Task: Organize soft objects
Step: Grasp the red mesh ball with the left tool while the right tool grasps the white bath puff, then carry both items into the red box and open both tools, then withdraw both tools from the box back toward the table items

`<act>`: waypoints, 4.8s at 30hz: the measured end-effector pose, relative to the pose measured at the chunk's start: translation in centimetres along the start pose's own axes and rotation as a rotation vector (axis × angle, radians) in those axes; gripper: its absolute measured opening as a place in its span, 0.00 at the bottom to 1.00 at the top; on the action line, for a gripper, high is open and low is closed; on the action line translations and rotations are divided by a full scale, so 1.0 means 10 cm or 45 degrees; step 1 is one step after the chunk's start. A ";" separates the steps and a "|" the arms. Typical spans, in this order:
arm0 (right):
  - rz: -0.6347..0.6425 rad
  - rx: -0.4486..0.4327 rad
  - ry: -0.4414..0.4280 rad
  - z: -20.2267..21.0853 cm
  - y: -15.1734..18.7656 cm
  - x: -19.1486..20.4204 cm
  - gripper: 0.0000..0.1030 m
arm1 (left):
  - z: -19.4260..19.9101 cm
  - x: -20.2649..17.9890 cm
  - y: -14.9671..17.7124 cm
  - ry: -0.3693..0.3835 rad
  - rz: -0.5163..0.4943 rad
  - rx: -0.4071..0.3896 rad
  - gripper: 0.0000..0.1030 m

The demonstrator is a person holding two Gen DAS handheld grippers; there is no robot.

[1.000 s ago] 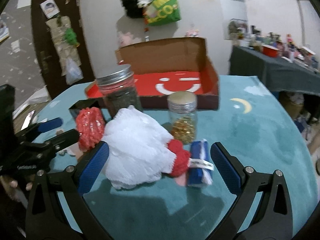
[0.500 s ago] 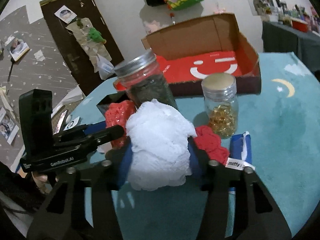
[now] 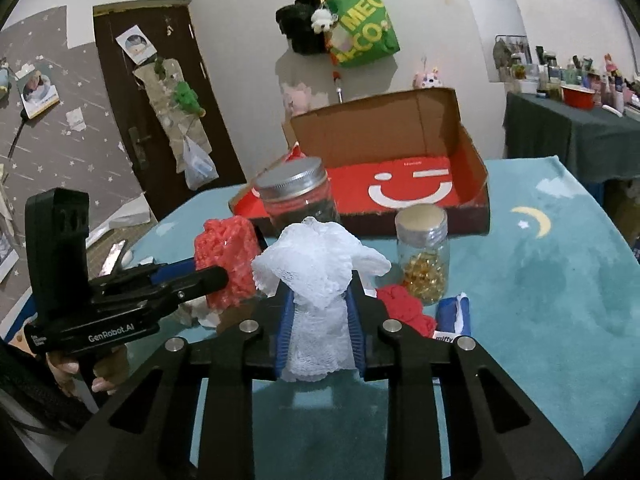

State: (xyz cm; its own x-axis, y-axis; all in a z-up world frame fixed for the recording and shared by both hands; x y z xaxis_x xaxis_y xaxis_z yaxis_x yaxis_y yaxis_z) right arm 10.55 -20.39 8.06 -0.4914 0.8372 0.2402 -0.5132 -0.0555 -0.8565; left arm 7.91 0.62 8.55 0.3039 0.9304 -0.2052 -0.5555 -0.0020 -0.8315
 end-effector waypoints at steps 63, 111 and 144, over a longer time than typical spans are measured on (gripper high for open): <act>0.074 0.492 0.235 -3.14 -2.03 -1.32 0.27 | -3.02 1.33 -1.96 -0.104 -0.048 0.549 0.43; 0.113 0.104 0.315 -0.90 -2.39 -0.29 0.90 | -0.34 0.38 -2.21 -0.168 -0.081 -0.077 1.00; 0.255 -0.266 0.578 0.83 -0.05 0.69 0.97 | 0.72 -0.24 -0.01 -0.249 -0.004 -0.294 1.00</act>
State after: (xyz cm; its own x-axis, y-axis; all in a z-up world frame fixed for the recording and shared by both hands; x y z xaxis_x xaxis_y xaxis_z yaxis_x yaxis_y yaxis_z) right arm 1.63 -19.12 13.93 -0.1875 0.9750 -0.1191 -0.2673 -0.1673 -0.9490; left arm 1.70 1.04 12.81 0.1380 0.9834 -0.1178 -0.3573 -0.0615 -0.9320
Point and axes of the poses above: each gripper's, at about its wrist camera, not at the fingertips, and z roughly against the way its jaws point, x to its left, y to its underside, the point moved 1 cm from there along -z, roughly the way its jaws point, and after that the axes turned 3 degrees about z, right-handed, at the moved point
